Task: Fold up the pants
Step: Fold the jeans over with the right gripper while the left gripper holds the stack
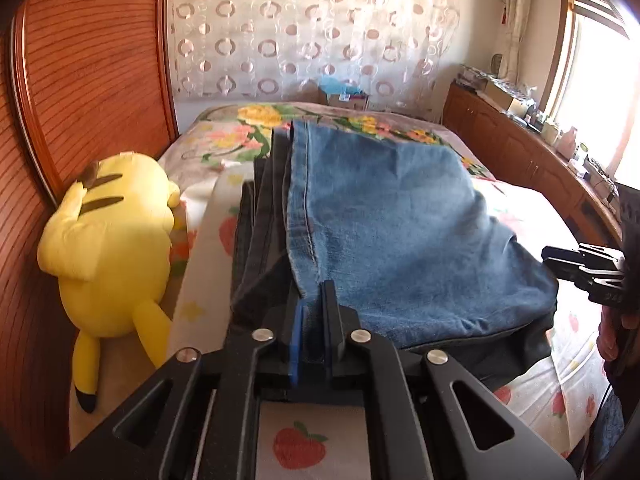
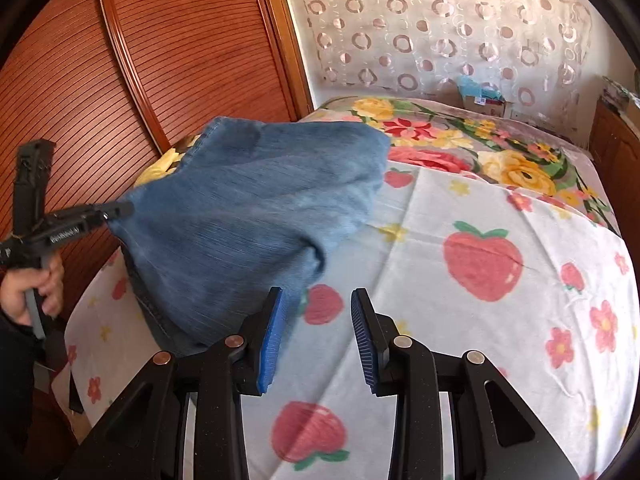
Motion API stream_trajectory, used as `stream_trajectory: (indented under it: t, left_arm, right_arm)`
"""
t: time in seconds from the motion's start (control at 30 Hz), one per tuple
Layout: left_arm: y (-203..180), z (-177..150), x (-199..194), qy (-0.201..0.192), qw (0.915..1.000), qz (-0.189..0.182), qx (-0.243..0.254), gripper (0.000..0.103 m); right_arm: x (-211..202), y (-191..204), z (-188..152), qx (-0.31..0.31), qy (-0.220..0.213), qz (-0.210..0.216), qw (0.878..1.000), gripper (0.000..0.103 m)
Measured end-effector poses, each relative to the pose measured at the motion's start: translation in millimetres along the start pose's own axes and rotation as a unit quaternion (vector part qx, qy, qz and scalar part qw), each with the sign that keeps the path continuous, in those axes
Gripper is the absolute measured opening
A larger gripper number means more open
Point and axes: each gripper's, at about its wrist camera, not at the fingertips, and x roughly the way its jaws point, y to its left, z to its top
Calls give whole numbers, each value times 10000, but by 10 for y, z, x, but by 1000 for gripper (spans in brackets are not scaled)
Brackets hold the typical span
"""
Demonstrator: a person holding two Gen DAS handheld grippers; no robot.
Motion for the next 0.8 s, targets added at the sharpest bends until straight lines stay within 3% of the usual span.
stream_trajectory:
  t: [0.17,0.2,0.27,0.33,0.57,0.8]
  left_arm:
    - [-10,-49,51,44,10000,-61,-62,16]
    - [-11,-42,43,39,10000,-59,-47,21]
    - [-26,-44,11,-6,10000,-71,-4,45]
    - [-43,-34,-43,-98,9999,-2,47,53]
    - [-249,25,-173,-320,9993,-3,169,54]
    - [-554,-35,1,-162,9990,-178,379,54]
  right_arm:
    - [75,7,-48,35,70,-35,10000,37]
    - [82,7,-46,48,71,-44,10000,37]
    - [79,-3,-46,59,72,-88,9999,37]
    - [41,-15,-41,100,4,-130,9999,37]
    - [88,38,-32,260,-10,-35,9997,42]
    - [220,22,-40,413,111,13,9991,42]
